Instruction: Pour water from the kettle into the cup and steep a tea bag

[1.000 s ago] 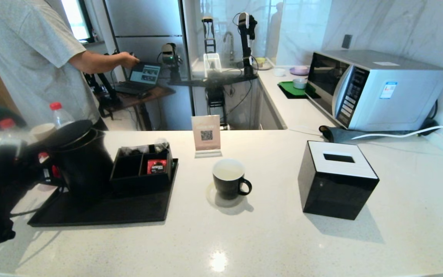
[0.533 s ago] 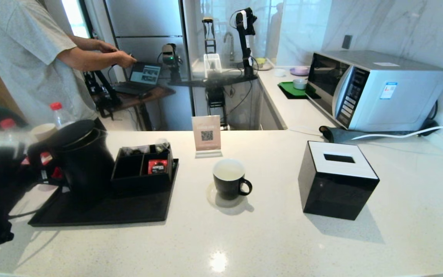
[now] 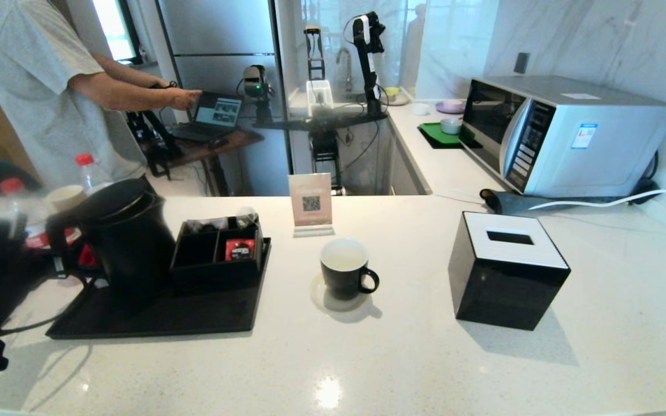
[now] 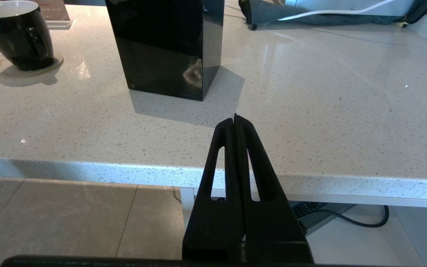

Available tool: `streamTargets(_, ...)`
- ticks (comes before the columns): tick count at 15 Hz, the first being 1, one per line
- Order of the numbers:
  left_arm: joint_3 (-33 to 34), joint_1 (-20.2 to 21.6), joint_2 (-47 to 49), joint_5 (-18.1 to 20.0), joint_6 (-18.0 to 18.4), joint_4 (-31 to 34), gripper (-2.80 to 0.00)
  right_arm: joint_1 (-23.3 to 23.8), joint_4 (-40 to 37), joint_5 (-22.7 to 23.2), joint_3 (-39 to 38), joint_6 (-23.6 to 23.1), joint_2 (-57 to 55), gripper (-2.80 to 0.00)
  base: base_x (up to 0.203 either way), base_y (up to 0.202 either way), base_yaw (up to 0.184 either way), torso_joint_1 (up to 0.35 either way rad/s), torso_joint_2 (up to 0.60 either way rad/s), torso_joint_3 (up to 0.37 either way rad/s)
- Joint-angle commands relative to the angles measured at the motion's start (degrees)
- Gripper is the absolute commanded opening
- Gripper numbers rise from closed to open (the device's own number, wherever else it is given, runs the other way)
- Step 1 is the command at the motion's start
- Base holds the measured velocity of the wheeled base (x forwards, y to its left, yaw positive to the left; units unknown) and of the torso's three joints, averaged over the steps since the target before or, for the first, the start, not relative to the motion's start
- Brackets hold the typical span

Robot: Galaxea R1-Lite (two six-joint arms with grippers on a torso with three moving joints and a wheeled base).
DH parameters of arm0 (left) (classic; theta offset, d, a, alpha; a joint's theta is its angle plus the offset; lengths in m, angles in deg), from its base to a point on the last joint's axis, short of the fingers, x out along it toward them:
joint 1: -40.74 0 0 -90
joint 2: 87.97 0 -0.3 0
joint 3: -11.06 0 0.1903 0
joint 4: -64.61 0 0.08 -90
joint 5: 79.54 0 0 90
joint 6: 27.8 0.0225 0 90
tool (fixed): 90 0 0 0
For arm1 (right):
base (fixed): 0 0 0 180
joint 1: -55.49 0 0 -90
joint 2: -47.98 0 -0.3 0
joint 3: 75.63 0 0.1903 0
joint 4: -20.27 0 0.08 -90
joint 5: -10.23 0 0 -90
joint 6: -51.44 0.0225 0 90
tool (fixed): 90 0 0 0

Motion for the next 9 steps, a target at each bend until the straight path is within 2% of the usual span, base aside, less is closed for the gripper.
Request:
streamTargets(1,3.1,-0.04,-3.89,0.12,0.05,-2.77,0.0,-0.05,-0.02,0.05,0.0,-0.03,-0.07,-2.8,0.0,0.0,0.0,0.0,0.0,0.0)
streamTargets(3,6.54,-0.04,-6.89,0.05,-0.03,-2.77,0.0,-0.05,-0.02,0.05,0.0,-0.03,-0.07,-2.8,0.0,0.0,0.0,0.0,0.0,0.0)
streamTargets(4,8.48,-0.09,-8.63,0.04,-0.08,-2.77,-2.8,-0.05,-0.02,0.05,0.0,-0.03,-0.07,-2.8,0.0,0.0,0.0,0.0,0.0,0.0)
streamTargets(9,14.21,-0.26,-15.44,-0.14,-0.98,-2.77,-2.8,-0.05,-0.02,0.05,0.0,-0.03,-0.07,-2.8,0.0,0.0,0.0,0.0,0.0,0.0)
